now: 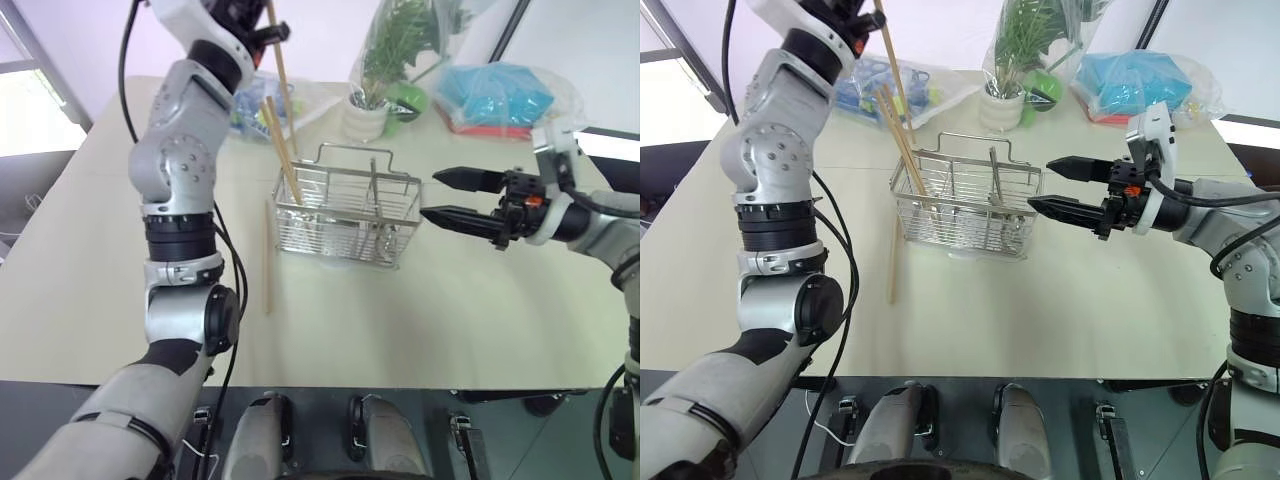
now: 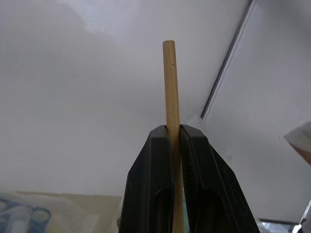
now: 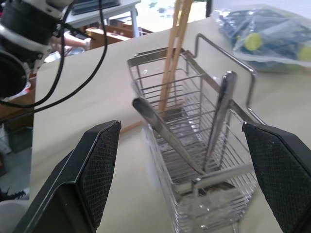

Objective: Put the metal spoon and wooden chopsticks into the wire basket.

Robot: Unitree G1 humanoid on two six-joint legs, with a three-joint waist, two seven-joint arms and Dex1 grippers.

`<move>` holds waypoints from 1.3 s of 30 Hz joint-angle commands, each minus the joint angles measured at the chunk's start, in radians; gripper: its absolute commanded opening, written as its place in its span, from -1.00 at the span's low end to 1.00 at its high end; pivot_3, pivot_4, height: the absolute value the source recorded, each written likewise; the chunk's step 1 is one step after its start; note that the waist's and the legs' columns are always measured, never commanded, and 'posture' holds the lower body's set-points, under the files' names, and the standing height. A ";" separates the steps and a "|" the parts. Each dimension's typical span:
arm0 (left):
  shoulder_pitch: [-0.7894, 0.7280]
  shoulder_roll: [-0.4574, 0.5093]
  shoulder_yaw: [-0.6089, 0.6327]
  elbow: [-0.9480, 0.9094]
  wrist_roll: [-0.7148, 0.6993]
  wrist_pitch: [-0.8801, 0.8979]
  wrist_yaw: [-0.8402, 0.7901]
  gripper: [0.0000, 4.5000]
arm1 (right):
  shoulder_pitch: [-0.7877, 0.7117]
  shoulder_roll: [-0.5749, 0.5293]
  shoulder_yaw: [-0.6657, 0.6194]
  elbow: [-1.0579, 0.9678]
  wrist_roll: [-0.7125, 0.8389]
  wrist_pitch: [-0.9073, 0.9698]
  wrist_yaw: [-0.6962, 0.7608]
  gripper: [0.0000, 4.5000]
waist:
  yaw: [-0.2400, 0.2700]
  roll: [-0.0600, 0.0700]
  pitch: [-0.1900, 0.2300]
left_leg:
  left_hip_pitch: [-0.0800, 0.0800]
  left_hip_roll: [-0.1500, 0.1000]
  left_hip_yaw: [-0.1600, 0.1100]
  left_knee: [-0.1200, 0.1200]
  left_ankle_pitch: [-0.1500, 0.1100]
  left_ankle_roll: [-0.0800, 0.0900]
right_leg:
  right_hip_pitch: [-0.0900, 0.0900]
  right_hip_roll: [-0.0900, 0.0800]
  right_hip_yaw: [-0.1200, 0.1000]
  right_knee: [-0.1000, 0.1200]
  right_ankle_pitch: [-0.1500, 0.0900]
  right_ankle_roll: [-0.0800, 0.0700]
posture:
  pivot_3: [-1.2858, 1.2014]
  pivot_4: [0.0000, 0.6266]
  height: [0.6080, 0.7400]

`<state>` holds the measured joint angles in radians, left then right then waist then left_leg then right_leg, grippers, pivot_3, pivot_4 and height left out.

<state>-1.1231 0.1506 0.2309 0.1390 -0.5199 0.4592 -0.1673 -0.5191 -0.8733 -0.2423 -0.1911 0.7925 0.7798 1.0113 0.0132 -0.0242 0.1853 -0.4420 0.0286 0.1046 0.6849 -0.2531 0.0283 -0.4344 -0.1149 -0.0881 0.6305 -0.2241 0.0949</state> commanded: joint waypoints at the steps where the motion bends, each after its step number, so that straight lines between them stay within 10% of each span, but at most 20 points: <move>1: 0.043 0.001 -0.064 -0.067 0.045 -0.039 -0.035 -0.96 | -0.007 0.002 -0.042 -0.032 0.028 -0.004 -0.016 0.83 | 0.000 0.000 0.000 | 0.000 0.000 0.000 0.000 0.000 0.000 | 0.000 0.000 0.000 0.000 0.000 0.000 | 0.03 -0.52 0.63; 5: 0.098 -0.030 -0.085 -0.087 0.057 -0.047 -0.028 -0.96 | -0.006 0.000 -0.047 -0.030 0.033 -0.007 -0.021 0.83 | 0.001 0.000 0.000 | 0.000 0.000 0.000 0.000 0.000 0.000 | 0.000 0.000 0.000 0.000 0.000 0.000 | 0.03 -0.52 0.63; 15: 0.124 -0.077 -0.045 -0.125 0.006 0.008 0.017 0.98 | -0.013 0.000 -0.045 -0.004 0.032 -0.015 -0.016 0.83 | 0.001 0.000 0.000 | 0.000 0.000 -0.001 0.000 -0.003 0.006 | 0.000 0.000 0.000 0.000 0.000 0.000 | 0.03 -0.52 0.63; 28: -0.099 0.300 0.145 -0.103 0.004 0.486 0.275 0.98 | -0.019 0.005 -0.018 0.034 0.012 -0.039 0.018 0.83 | -0.001 0.003 -0.001 | 0.001 0.001 -0.001 0.000 -0.002 0.004 | 0.000 0.001 0.000 0.001 0.000 0.000 | 0.03 -0.52 0.63; 31: 0.023 0.393 0.035 -0.122 0.039 0.658 0.234 0.98 | -0.021 0.007 -0.007 0.042 0.006 -0.047 0.034 0.83 | -0.002 0.005 -0.003 | 0.006 0.001 0.000 0.000 -0.001 0.002 | 0.004 0.002 0.000 0.001 0.000 0.000 | 0.03 -0.52 0.63; 39: 0.104 0.214 0.093 -0.169 0.077 0.966 0.336 0.98 | -0.066 0.021 0.027 0.079 -0.016 -0.057 0.052 0.83 | 0.022 -0.002 0.001 | -0.001 0.000 -0.002 0.004 0.000 0.000 | 0.001 0.001 0.000 0.001 0.000 0.000 | 0.03 -0.52 0.63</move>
<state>-1.0053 0.3669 0.3071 0.0160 -0.4584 1.4106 0.1589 -0.5640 -0.8455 -0.1979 -0.1064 0.7704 0.7364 1.0562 0.0349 -0.0261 0.1862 -0.4430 0.0292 0.1026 0.6882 -0.2530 0.0279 -0.4333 -0.1139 -0.0880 0.6311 -0.2241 0.0953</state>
